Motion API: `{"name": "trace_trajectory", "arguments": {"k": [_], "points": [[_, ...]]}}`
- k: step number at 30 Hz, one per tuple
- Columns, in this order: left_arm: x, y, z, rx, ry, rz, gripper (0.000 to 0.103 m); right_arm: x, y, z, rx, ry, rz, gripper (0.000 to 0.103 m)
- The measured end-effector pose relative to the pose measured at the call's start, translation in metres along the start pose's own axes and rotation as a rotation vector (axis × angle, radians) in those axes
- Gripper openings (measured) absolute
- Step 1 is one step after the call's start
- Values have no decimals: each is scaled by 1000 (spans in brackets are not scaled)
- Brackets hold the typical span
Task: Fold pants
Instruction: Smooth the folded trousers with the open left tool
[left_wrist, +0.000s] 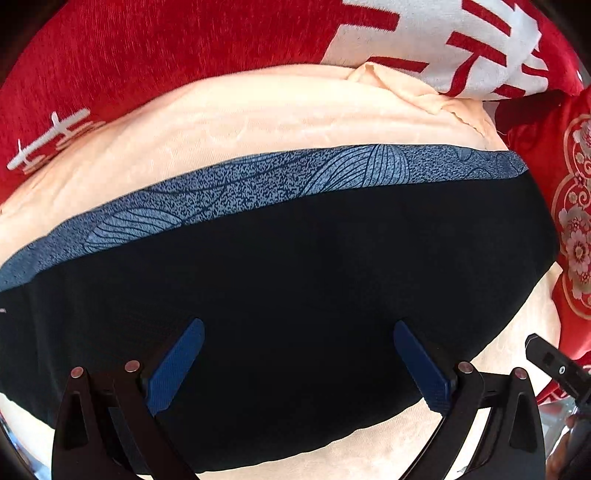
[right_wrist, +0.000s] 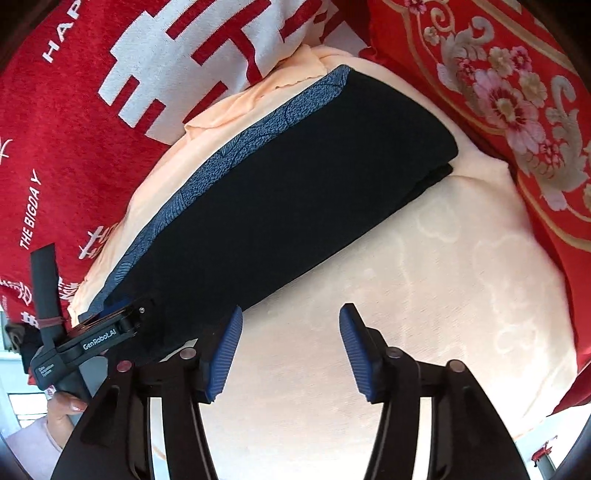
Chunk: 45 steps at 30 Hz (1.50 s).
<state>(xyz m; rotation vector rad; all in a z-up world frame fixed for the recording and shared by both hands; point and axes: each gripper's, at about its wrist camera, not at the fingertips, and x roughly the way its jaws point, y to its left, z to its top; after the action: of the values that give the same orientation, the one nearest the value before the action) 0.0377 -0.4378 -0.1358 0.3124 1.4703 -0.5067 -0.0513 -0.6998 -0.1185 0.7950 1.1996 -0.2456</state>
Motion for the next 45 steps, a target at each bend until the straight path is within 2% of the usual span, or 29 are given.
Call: {"name": "trace_trajectory", "arguments": {"k": [9, 12, 13, 16, 19, 22, 24, 27, 33, 35, 37, 39, 42, 45], "points": [[10, -6, 2, -1, 16, 15, 103, -1, -6, -2, 41, 4, 24, 59], [10, 2, 3, -17, 19, -13, 103, -2, -6, -3, 43, 3, 30, 59], [8, 5, 3, -33, 16, -46, 103, -2, -7, -3, 43, 3, 31, 59], [-2, 16, 3, -93, -7, -221, 103, -3, -8, -3, 50, -4, 41, 59], [-12, 24, 4, -134, -19, -352, 103, -6, -8, -3, 54, -12, 52, 59], [-17, 27, 6, -168, -10, -443, 103, -8, -7, -4, 55, -22, 67, 60], [-21, 30, 7, -172, 5, -457, 103, -9, -6, -4, 61, -28, 79, 60], [-15, 12, 15, -148, 30, -390, 103, -11, -5, -5, 70, -42, 100, 60], [-14, 0, 12, -40, 1, -139, 103, -13, -9, -7, 93, -48, 116, 60], [-16, -1, 11, -29, -38, -99, 103, -14, -13, -7, 100, -55, 121, 60], [-21, -7, 12, -17, -103, -29, 103, -15, -21, -5, 124, -70, 132, 60], [-22, -4, 12, -15, -127, 1, 103, -19, -35, -1, 183, -111, 149, 60], [-8, -12, 16, -21, -109, -2, 103, -18, -56, 10, 268, -151, 167, 60], [8, -21, 18, -7, -102, 34, 103, -16, -71, 23, 328, -190, 164, 60]]}}
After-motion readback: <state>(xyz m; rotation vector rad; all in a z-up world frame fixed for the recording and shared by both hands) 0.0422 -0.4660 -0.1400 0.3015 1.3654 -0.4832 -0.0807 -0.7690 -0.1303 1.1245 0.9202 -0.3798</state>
